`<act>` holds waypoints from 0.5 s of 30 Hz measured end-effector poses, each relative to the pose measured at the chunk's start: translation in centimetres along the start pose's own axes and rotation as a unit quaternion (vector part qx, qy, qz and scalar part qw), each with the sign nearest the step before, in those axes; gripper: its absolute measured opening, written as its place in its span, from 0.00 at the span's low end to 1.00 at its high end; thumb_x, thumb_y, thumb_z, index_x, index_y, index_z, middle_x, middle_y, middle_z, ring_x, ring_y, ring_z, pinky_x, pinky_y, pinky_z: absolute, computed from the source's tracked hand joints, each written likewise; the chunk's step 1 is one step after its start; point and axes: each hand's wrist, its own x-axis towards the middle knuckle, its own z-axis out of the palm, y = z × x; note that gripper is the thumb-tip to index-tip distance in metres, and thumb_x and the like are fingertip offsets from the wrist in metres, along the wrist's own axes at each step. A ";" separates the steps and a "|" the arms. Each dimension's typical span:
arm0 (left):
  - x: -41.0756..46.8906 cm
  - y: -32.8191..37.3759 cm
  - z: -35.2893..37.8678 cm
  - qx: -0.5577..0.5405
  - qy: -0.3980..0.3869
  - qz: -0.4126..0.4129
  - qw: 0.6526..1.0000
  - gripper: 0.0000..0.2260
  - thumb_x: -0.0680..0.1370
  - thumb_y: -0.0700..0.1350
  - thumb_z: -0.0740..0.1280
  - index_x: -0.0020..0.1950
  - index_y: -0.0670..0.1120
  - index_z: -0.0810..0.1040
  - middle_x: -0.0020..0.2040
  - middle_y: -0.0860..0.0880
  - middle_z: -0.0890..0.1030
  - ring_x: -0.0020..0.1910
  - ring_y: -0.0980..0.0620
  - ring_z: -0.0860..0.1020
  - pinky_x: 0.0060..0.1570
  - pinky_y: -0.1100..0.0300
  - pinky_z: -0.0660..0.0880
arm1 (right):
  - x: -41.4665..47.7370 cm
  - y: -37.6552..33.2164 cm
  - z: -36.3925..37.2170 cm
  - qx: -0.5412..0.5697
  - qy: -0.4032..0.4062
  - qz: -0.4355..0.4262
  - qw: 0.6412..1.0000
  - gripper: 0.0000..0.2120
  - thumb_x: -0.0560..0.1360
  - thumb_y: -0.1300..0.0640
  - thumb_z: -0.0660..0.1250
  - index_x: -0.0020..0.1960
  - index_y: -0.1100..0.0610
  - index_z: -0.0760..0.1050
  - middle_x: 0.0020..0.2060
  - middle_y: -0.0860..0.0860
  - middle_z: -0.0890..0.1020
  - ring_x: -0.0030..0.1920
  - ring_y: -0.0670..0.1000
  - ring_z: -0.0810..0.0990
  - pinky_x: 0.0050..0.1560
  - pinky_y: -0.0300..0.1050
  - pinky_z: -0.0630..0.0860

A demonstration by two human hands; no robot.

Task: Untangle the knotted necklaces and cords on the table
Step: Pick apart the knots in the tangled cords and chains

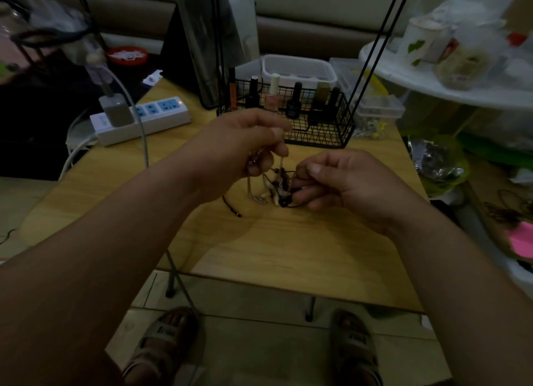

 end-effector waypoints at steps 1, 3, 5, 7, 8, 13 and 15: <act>0.0 0.2 0.0 -0.049 0.000 -0.014 0.999 0.10 0.84 0.40 0.63 0.63 0.45 0.80 0.43 0.48 0.84 0.35 0.54 0.77 0.32 0.63 0.71 | -0.1 0.1 -0.1 0.007 0.004 0.010 1.000 0.09 0.85 0.62 0.61 0.57 0.62 0.79 0.47 0.57 0.88 0.46 0.56 0.89 0.39 0.43 0.84; 0.0 0.4 0.0 -0.127 -0.005 -0.036 0.991 0.12 0.84 0.41 0.62 0.66 0.44 0.79 0.44 0.48 0.84 0.36 0.55 0.78 0.33 0.64 0.73 | -0.2 0.3 -0.3 0.035 0.003 0.032 0.999 0.10 0.86 0.62 0.59 0.58 0.62 0.79 0.49 0.59 0.88 0.46 0.56 0.89 0.39 0.42 0.84; 0.0 0.5 0.1 -0.175 -0.021 -0.046 0.983 0.14 0.83 0.42 0.63 0.69 0.43 0.77 0.46 0.48 0.84 0.37 0.55 0.78 0.35 0.65 0.74 | -0.5 0.3 -0.6 0.071 -0.008 0.050 0.996 0.11 0.86 0.63 0.58 0.61 0.63 0.78 0.51 0.60 0.87 0.48 0.57 0.89 0.40 0.43 0.85; 0.0 0.6 0.2 -0.204 -0.037 -0.048 0.977 0.16 0.82 0.43 0.63 0.70 0.42 0.75 0.47 0.47 0.84 0.38 0.55 0.79 0.36 0.65 0.75 | -0.9 0.3 -0.9 0.101 -0.020 0.060 0.993 0.12 0.86 0.64 0.56 0.63 0.63 0.77 0.52 0.62 0.87 0.49 0.57 0.88 0.42 0.44 0.85; 0.1 0.5 0.2 -0.213 -0.043 -0.048 0.975 0.17 0.82 0.43 0.63 0.70 0.42 0.75 0.48 0.46 0.84 0.38 0.54 0.79 0.36 0.65 0.76 | -1.1 0.2 -1.0 0.111 -0.026 0.061 0.992 0.13 0.86 0.65 0.56 0.64 0.64 0.76 0.53 0.62 0.87 0.50 0.58 0.88 0.43 0.45 0.85; 0.6 0.2 0.6 -0.226 -0.057 -0.050 0.971 0.17 0.82 0.43 0.63 0.71 0.41 0.75 0.49 0.46 0.84 0.40 0.54 0.80 0.38 0.65 0.77 | -1.8 0.2 -1.4 0.123 -0.044 0.058 0.990 0.14 0.86 0.64 0.54 0.67 0.64 0.75 0.55 0.62 0.86 0.54 0.60 0.87 0.47 0.48 0.86; 0.9 0.0 0.8 -0.222 -0.054 -0.051 0.972 0.17 0.81 0.43 0.65 0.69 0.41 0.75 0.49 0.45 0.84 0.40 0.54 0.80 0.38 0.64 0.77 | -2.1 0.3 -1.6 0.122 -0.050 0.060 0.990 0.14 0.87 0.64 0.54 0.67 0.62 0.75 0.54 0.61 0.87 0.54 0.59 0.87 0.48 0.48 0.85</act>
